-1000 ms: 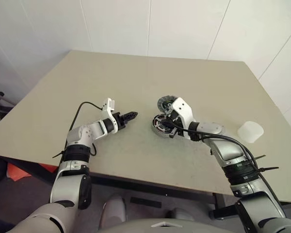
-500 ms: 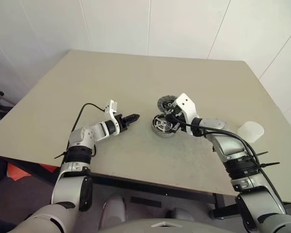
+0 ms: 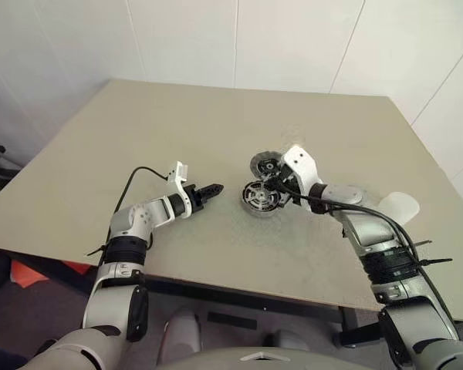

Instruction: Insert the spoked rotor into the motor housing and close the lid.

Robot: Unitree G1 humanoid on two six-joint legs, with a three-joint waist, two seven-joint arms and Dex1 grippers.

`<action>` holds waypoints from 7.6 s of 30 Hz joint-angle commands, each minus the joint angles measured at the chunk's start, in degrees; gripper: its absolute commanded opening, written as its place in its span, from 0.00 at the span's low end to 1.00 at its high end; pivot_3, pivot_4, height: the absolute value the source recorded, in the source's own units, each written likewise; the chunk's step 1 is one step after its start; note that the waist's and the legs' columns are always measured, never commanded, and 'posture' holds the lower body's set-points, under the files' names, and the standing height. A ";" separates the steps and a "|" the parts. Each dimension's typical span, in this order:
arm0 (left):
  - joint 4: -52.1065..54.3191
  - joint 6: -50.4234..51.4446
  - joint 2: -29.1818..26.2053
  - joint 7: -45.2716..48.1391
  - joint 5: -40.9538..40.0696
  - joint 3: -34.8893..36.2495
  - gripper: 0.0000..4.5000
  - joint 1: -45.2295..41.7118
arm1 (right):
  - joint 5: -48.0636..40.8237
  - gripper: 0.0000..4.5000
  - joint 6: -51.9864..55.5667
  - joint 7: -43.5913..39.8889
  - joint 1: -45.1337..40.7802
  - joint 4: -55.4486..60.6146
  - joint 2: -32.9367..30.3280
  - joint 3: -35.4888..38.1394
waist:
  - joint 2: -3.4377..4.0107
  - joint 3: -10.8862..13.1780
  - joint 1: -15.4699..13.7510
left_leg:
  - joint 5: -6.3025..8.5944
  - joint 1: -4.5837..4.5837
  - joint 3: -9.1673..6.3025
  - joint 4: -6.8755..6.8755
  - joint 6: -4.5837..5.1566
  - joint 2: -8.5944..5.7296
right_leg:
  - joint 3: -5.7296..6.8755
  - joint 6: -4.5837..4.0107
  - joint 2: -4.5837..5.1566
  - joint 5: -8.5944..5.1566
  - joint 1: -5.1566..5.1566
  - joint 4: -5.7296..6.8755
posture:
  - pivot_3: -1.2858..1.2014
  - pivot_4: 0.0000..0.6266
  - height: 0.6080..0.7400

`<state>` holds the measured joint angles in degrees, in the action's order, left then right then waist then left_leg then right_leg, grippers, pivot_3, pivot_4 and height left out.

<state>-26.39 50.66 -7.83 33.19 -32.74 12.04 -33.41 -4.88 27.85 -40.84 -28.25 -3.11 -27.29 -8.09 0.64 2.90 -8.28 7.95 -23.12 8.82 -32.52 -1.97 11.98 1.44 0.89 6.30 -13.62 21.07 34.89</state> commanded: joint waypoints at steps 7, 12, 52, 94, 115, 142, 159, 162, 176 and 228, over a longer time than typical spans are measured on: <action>1.36 -0.34 -0.04 0.14 -0.62 0.25 0.43 -0.57 | 0.38 0.00 -0.10 0.41 0.29 -1.76 1.98 -1.03 | -0.01 -0.01 -0.02 | 0.01 0.01 0.00 0.00 0.01 -0.01 | 0.00 0.00 0.01 0.00 -0.03 -0.02 | 0.52 0.00 1.00; 1.46 -0.53 -0.48 -0.38 -0.57 0.79 0.43 -0.49 | 1.72 0.00 -1.53 2.04 1.72 -6.74 4.53 -2.35 | 0.04 0.00 0.51 | 0.01 0.00 0.00 0.01 0.01 -0.01 | 0.01 0.00 0.01 0.00 0.00 -0.01 | 0.52 0.00 1.00; 4.00 -3.44 0.65 -2.79 -3.62 3.85 0.44 -1.09 | 10.25 0.65 -29.83 -34.92 -11.41 -6.69 -11.14 -19.38 | 0.00 0.07 1.21 | 0.31 -0.16 0.03 -0.54 0.53 0.10 | 0.01 -0.07 0.00 0.01 0.02 0.23 | 0.52 0.00 1.00; 4.80 -3.09 0.95 -4.98 -2.61 2.50 0.44 0.36 | 14.71 0.65 -32.21 -29.32 -7.24 -12.71 -9.91 -16.11 | -0.02 0.08 1.23 | 0.30 -0.05 0.03 -0.62 0.52 0.15 | -0.02 -0.08 -0.03 0.01 -0.03 0.39 | 0.52 0.00 1.00; 4.72 -4.53 1.35 -5.42 -2.53 2.64 0.44 1.44 | 19.39 0.18 -36.58 -29.22 -12.79 -21.99 -7.57 -19.00 | -0.09 0.05 2.46 | 0.30 -0.01 0.03 -0.58 0.52 0.15 | -0.02 -0.08 -0.04 0.01 -0.05 0.36 | 0.52 0.00 1.00; 2.48 -8.02 3.66 -7.62 -3.24 6.59 0.44 1.74 | -0.01 0.00 14.43 -31.11 -17.54 -3.66 -6.44 -4.90 | -0.16 0.36 2.52 | 0.22 -0.15 -0.01 -0.44 0.41 0.25 | -0.02 -0.37 -0.14 0.35 0.32 0.30 | 0.52 0.00 1.00; 3.29 -9.45 2.87 -8.92 -3.42 7.98 0.44 4.26 | -20.45 0.00 64.65 -8.61 -26.49 1.13 0.62 3.65 | -0.14 0.37 0.79 | -0.09 -0.50 0.08 -0.15 -0.12 0.30 | -0.03 -0.33 -0.19 0.36 0.90 0.14 | 0.52 0.00 1.00; 2.70 -10.43 1.18 -9.29 -4.11 10.37 0.44 3.82 | -26.12 0.00 64.65 -1.31 -26.27 -0.75 1.88 3.49 | -0.14 0.37 0.71 | -0.21 -0.27 0.08 -0.02 -0.33 0.25 | -0.06 -0.29 -0.15 0.37 0.68 0.14 | 0.52 0.00 1.00; 8.15 -9.71 -3.64 -10.02 -6.52 13.89 0.44 5.90 | -29.87 0.00 64.65 22.11 -25.92 -11.02 11.98 6.59 | -0.15 0.32 -0.50 | -0.51 -0.11 0.01 0.35 -0.83 0.24 | 0.00 -0.17 -0.20 0.42 0.64 0.13 | 0.52 0.00 1.00; 2.03 -7.96 -8.13 -4.96 -6.28 8.26 0.44 -6.10 | 1.33 0.00 2.89 -2.19 -11.78 -7.37 -18.15 -6.31 | -0.21 0.30 -0.31 | -0.66 -0.22 -0.04 0.04 -1.03 0.14 | -0.02 0.07 -0.11 0.59 0.72 0.46 | 0.52 0.00 1.00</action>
<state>-24.18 43.02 -15.44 27.40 -38.85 20.43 -37.02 -4.08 32.37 -41.99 -40.14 -13.61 -45.92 -14.41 0.43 3.20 -8.58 7.31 -23.33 8.80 -32.55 -2.95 12.13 1.41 0.96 6.19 -13.03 21.78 35.37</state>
